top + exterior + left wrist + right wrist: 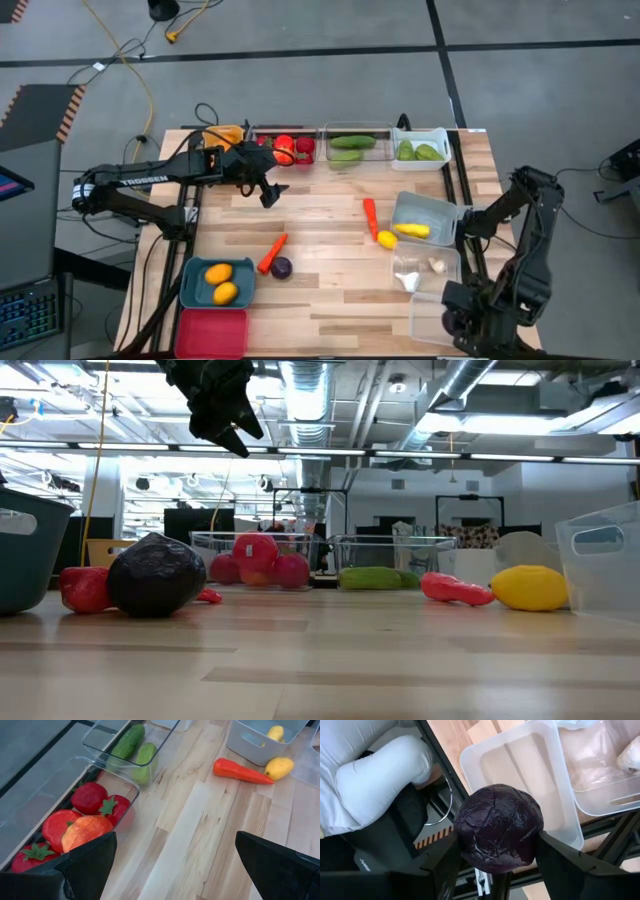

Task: Sort produce into baskets
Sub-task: Put the purple plum into the bottom white transparent bin

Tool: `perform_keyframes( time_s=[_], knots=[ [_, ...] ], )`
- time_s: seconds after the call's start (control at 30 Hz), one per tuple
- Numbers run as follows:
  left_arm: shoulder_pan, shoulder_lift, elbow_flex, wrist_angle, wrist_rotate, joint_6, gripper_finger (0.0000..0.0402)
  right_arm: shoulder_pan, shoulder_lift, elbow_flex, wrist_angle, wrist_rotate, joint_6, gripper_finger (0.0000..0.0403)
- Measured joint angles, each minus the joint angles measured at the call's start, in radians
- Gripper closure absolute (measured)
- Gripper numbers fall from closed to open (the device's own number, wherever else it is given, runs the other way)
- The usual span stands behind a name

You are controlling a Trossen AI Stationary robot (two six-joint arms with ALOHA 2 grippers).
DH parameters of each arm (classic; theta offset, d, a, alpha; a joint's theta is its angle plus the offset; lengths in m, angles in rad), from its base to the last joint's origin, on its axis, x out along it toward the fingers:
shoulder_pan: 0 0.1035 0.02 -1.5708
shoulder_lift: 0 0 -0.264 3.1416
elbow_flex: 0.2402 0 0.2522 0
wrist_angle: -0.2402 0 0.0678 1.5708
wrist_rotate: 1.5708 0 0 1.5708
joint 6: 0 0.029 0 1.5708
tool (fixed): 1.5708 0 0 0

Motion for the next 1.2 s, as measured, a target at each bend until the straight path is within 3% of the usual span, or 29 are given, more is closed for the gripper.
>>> perform_keyframes(
  time_s=[0.5,0.83,1.03,1.2],
  knots=[
    [0.0,0.0,0.0,0.0,0.0,-0.002,0.0005,0.0,0.0,0.0,0.0,0.0,-0.001,0.0078],
    [0.0,0.0,0.0,0.0,0.003,-0.03,0.0005,0.0,0.0,0.0,-0.003,0.001,-0.006,0.0062],
    [-0.008,0.0,0.0,-0.005,0.095,-0.112,0.0005,-0.003,0.0,0.0,-0.004,0.004,-0.045,0.0062],
    [-0.081,0.0,0.0,-0.006,0.125,-0.156,0.0005,-0.014,0.001,0.0,-0.003,0.005,-0.045,0.0062]
  ],
)
